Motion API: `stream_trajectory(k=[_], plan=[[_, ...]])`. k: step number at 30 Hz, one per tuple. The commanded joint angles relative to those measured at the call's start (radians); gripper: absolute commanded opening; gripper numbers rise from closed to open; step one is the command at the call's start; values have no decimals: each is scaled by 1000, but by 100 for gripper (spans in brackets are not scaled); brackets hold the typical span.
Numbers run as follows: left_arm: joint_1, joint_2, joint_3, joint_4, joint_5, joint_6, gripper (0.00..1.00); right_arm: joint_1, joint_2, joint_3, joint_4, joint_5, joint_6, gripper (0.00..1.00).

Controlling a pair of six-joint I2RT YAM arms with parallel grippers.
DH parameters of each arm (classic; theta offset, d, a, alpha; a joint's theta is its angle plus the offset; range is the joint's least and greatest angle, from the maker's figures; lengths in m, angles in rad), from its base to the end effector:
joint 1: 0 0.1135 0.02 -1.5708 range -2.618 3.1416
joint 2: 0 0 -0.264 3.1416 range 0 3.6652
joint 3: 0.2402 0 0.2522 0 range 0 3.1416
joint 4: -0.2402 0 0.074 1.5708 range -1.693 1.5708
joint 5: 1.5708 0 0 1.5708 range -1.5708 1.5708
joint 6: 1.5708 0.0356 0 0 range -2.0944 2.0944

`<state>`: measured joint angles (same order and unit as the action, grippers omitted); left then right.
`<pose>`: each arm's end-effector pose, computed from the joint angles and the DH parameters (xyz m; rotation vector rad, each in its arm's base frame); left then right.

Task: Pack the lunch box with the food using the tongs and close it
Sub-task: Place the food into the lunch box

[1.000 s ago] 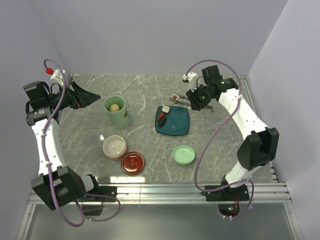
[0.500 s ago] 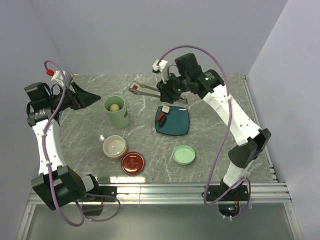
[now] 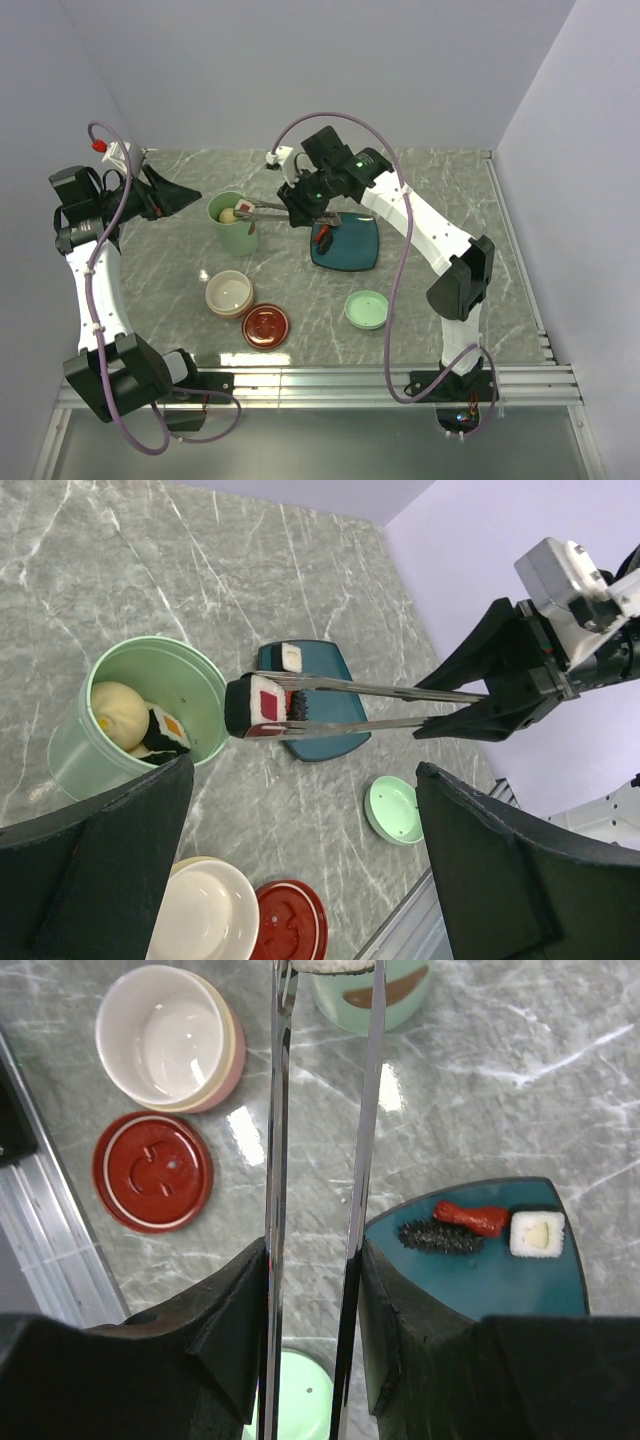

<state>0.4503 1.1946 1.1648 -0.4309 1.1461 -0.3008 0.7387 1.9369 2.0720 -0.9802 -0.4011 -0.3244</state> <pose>0.2384 0.0792 0.3723 0.0095 1.8798 -1.0423 0.3012 0.2931 0.3726 -1.3930 1.9992 0.6730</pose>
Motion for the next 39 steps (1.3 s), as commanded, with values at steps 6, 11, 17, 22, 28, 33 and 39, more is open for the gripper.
stream_trajectory(k=[6, 11, 17, 22, 28, 33, 39], plan=[[4, -12, 4, 14, 3, 17, 99, 44, 13, 83, 61, -7, 25, 41], [4, -10, 6, 4, 3, 25, 99, 45, 46, 112, 66, 5, 25, 42], [4, -4, 22, -26, -3, 52, 100, 47, 95, 161, 57, 18, 16, 43], [4, -1, 19, -28, -3, 60, 99, 47, 103, 163, 58, 18, 13, 47], [4, 2, 21, -28, -2, 61, 100, 47, 99, 152, 57, 15, 12, 59], [4, -1, 19, -26, -2, 58, 99, 48, 77, 160, 54, 10, 21, 62], [4, -3, 36, -34, -2, 61, 99, -1, -32, 111, 67, -7, 51, 59]])
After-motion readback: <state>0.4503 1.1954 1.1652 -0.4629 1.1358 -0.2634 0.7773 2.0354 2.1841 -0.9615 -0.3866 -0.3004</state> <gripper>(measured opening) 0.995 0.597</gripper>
